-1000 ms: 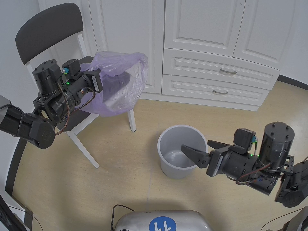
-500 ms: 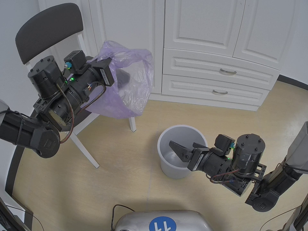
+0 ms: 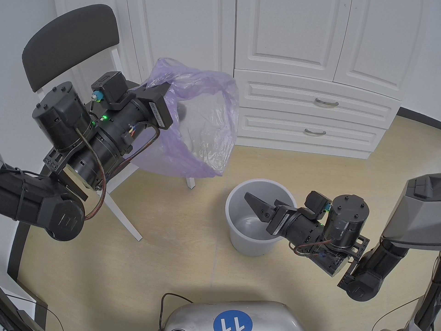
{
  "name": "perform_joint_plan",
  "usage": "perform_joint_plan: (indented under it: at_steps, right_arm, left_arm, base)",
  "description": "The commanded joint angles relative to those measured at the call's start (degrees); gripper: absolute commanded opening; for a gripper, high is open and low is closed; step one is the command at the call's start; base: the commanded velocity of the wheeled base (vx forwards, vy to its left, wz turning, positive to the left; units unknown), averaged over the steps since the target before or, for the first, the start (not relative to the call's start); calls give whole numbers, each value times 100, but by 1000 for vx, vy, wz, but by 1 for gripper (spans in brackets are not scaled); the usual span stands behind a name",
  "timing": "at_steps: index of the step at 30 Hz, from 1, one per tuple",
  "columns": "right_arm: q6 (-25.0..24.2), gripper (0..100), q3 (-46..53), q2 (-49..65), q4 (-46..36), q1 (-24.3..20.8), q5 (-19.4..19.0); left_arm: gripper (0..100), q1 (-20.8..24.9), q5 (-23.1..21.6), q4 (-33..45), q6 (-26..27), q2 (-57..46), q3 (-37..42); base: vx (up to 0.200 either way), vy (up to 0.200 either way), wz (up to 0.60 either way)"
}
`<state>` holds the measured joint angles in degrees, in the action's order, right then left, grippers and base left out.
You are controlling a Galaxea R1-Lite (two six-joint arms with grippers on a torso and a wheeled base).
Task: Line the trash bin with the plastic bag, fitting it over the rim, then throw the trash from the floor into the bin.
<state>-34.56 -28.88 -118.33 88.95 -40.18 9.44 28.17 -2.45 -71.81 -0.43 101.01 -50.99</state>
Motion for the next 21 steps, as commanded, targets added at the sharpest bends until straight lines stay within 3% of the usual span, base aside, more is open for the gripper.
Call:
perform_joint_plan:
  at_steps: [1,14,21]
  right_arm:
    - [-95,100,-144,-260,43,107,-3]
    - [-112,100,-390,-375,43,344,14]
    - [28,100,-373,-278,-10,388,67]
  left_arm:
    - [0,92,-10,-34,16,-55,90]
    - [0,145,-10,-105,16,-46,107]
    - [0,400,-10,-368,8,-11,169]
  base:
    - [0,0,0]
    - [0,0,0]
    - [0,0,0]
